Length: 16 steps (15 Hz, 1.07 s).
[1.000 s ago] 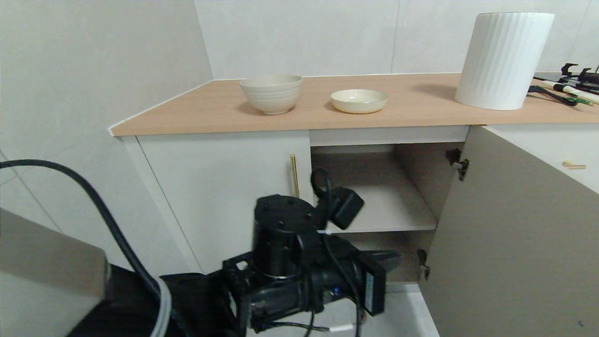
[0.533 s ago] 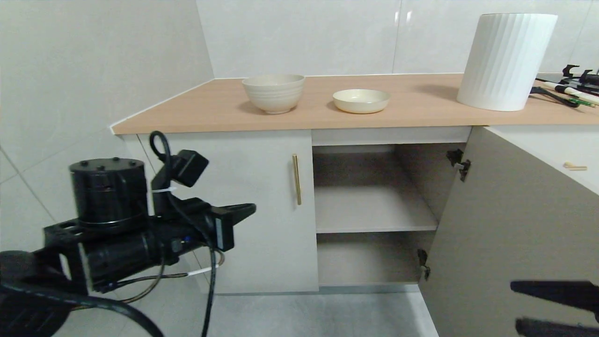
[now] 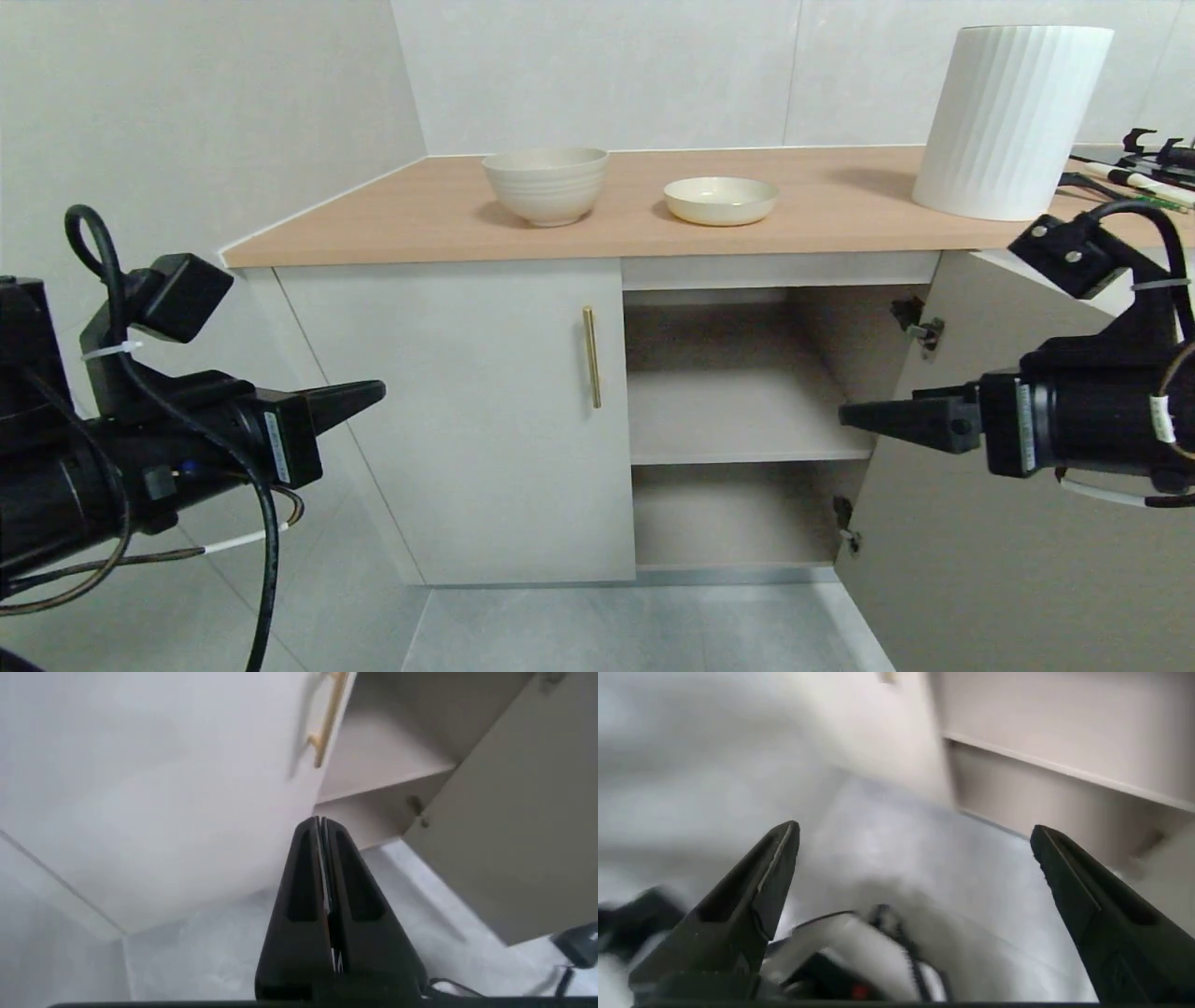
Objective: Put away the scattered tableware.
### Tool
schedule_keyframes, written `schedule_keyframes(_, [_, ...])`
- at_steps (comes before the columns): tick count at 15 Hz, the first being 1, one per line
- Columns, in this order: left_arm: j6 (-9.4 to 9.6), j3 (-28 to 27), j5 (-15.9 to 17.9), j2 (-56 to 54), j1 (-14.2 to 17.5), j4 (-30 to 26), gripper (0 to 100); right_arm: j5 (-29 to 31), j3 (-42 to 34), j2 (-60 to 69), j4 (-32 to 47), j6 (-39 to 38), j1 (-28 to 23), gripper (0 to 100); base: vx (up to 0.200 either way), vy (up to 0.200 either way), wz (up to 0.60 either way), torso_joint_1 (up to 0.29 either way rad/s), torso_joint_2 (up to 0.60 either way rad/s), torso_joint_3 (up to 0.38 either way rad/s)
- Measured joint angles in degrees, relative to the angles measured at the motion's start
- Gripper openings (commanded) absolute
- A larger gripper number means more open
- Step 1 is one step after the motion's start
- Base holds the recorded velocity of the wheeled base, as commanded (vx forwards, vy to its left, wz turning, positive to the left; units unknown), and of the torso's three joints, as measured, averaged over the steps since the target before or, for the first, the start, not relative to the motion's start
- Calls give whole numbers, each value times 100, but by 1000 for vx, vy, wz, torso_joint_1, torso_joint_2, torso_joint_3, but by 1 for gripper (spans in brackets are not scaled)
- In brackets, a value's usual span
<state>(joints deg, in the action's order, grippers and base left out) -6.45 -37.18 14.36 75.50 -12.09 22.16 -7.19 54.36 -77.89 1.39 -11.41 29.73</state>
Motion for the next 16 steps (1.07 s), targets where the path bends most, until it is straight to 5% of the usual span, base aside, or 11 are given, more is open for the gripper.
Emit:
schedule_keyframes(2, [-55,-7,-5,22,-151,2,0,539,93,-290,24,-73,232,100,0,0,0,0,0,0])
schedule_keyframes(5, [-57,-7,-76,20,-201,13,0,567,137,-408,20,-82,312,100,0,0,0,0,0,0])
schedule_keyframes(12, [-55,-39,-394,-55,-201,6,0,575,127,-441,39,-88,408,100,200,0,0,2,0,5])
schedule_keyframes(16, [-55,-30,-385,-63,-190,28,0,575,126,-450,38,-90,413,100,0,0,0,0,0,0])
